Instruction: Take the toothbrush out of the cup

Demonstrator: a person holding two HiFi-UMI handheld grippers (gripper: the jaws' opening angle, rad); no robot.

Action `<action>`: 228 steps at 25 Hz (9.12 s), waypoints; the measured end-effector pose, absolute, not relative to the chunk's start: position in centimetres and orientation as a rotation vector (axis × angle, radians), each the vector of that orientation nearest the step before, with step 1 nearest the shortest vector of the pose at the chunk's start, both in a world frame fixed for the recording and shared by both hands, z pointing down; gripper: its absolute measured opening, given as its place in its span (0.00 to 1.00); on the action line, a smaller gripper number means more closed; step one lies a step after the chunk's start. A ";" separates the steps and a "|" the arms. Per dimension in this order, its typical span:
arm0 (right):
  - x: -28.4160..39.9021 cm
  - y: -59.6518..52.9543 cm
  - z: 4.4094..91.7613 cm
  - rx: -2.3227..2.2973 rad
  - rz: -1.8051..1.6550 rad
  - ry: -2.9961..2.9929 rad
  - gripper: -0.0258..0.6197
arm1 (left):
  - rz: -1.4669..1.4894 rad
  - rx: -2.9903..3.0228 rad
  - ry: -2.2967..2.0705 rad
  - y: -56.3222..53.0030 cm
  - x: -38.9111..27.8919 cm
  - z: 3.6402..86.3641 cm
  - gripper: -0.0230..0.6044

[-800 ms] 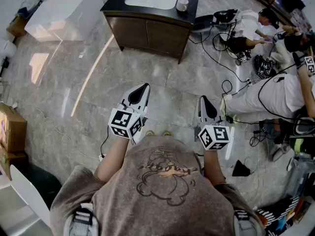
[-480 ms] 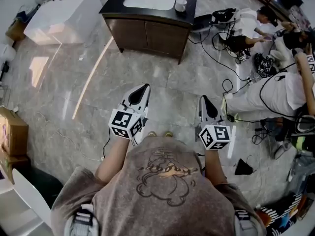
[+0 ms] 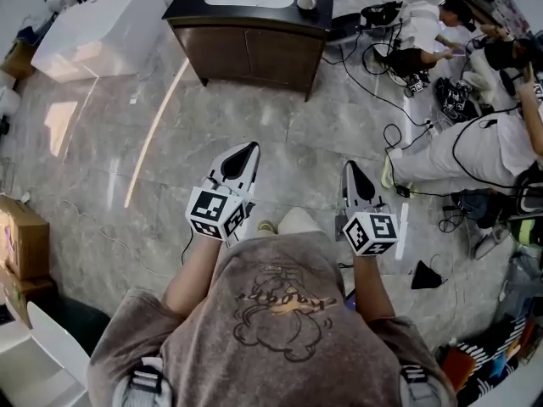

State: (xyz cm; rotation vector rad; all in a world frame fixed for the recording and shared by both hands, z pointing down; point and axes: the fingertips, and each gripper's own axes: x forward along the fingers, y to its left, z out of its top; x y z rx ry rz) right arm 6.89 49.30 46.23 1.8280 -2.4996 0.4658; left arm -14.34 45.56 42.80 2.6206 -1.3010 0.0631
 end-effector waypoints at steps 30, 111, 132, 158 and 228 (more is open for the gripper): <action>9.4 26.6 45.9 1.762 0.520 -2.555 0.04 | 0.076 2.590 -1.371 23.2 -11.0 42.0 0.07; 13.6 -25.0 45.4 1.761 0.524 -2.527 0.04 | 0.019 2.627 -1.230 -29.1 -3.9 41.7 0.07; 14.2 -28.4 46.3 1.650 0.602 -2.612 0.30 | 0.039 2.622 -1.266 -30.7 -2.3 41.9 0.07; 9.5 -34.1 59.2 1.273 0.941 -2.548 0.61 | 0.077 2.553 -1.356 -31.4 -4.7 42.3 0.07; 18.6 -30.4 44.3 1.680 0.523 -2.676 0.08 | 0.076 2.587 -1.175 -30.6 1.1 43.5 0.07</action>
